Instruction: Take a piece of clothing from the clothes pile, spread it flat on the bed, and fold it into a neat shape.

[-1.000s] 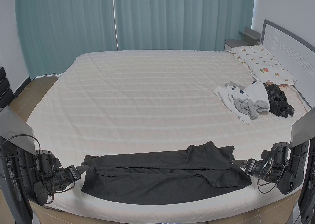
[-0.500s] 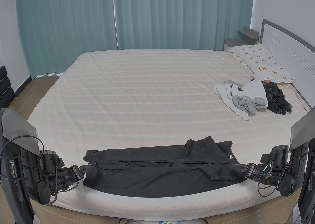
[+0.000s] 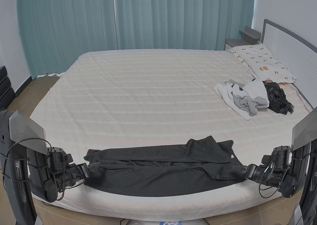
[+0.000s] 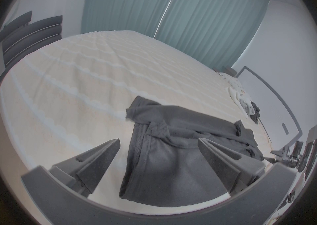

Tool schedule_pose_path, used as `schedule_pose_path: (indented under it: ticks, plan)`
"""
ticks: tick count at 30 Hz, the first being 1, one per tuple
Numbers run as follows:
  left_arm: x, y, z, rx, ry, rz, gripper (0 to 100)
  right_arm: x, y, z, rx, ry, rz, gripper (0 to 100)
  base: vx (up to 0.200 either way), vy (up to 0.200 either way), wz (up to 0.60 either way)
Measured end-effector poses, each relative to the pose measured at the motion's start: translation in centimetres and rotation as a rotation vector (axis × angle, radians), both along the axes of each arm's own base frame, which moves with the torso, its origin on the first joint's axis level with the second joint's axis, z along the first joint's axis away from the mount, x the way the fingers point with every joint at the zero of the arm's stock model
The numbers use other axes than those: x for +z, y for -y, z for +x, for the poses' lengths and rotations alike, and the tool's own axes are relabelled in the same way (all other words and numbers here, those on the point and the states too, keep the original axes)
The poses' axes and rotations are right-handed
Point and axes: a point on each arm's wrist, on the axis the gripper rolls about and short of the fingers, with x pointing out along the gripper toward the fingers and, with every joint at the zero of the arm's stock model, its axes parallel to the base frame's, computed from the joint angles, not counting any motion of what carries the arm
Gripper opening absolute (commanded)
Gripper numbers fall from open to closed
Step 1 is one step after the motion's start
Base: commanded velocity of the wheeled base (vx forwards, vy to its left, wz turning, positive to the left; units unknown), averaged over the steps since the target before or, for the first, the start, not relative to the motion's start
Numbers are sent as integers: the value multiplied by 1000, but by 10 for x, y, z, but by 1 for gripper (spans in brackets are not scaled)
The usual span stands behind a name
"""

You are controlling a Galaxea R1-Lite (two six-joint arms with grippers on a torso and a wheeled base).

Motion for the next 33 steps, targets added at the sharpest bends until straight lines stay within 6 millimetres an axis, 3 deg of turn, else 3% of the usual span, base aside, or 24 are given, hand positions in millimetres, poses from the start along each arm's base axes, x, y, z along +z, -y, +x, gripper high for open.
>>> schedule_pose_path:
  ticks: [11, 12, 23, 33]
  plan:
    - [-10, 11, -15, -59, -71, 49, 100, 0, -1, 1, 1, 0, 3, 100, 0, 0, 0]
    - [-11, 11, -15, -52, -76, 60, 0, -1, -1, 1, 1, 0, 3, 100, 0, 0, 0]
    - [-24, 7, -26, 3, -148, 183, 0, -1, -1, 1, 4, -1, 4, 100, 0, 0, 0]
    - [-18, 5, -42, 8, -193, 191, 0, -1, -1, 1, 5, -2, 3, 100, 0, 0, 0]
